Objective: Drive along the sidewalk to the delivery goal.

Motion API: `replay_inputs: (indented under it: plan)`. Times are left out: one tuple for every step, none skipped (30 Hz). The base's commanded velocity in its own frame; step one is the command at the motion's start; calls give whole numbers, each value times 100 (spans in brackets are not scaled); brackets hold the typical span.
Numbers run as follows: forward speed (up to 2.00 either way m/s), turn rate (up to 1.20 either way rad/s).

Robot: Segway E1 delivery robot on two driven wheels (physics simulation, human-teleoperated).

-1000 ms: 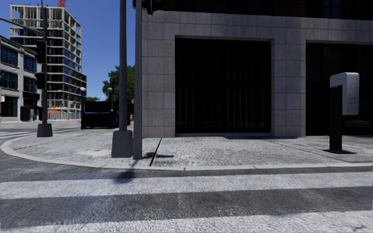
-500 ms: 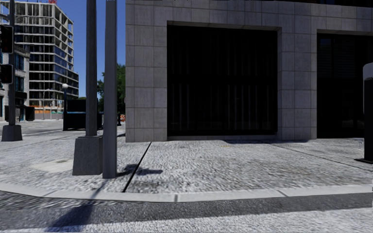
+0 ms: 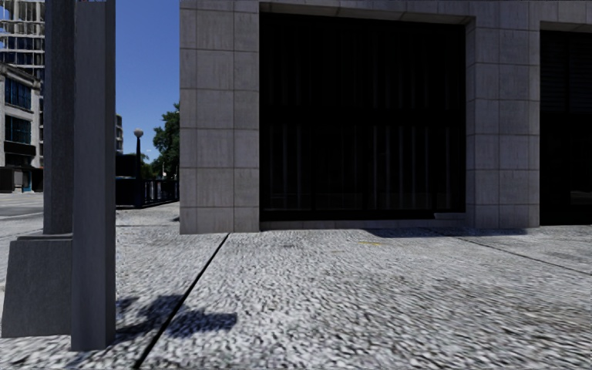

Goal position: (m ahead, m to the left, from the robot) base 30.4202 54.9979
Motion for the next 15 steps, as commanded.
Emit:
replay_inputs:
  plan:
    - [174, 0]
    - [174, 0]
    - [174, 0]
    - [174, 0]
    - [174, 0]
    - [174, 2]
    - [174, 15]
    - [174, 15]
    - [174, 22]
    - [174, 26]
    - [173, 29]
    - [173, 29]
    - [173, 31]
    - [173, 35]
    - [173, 39]
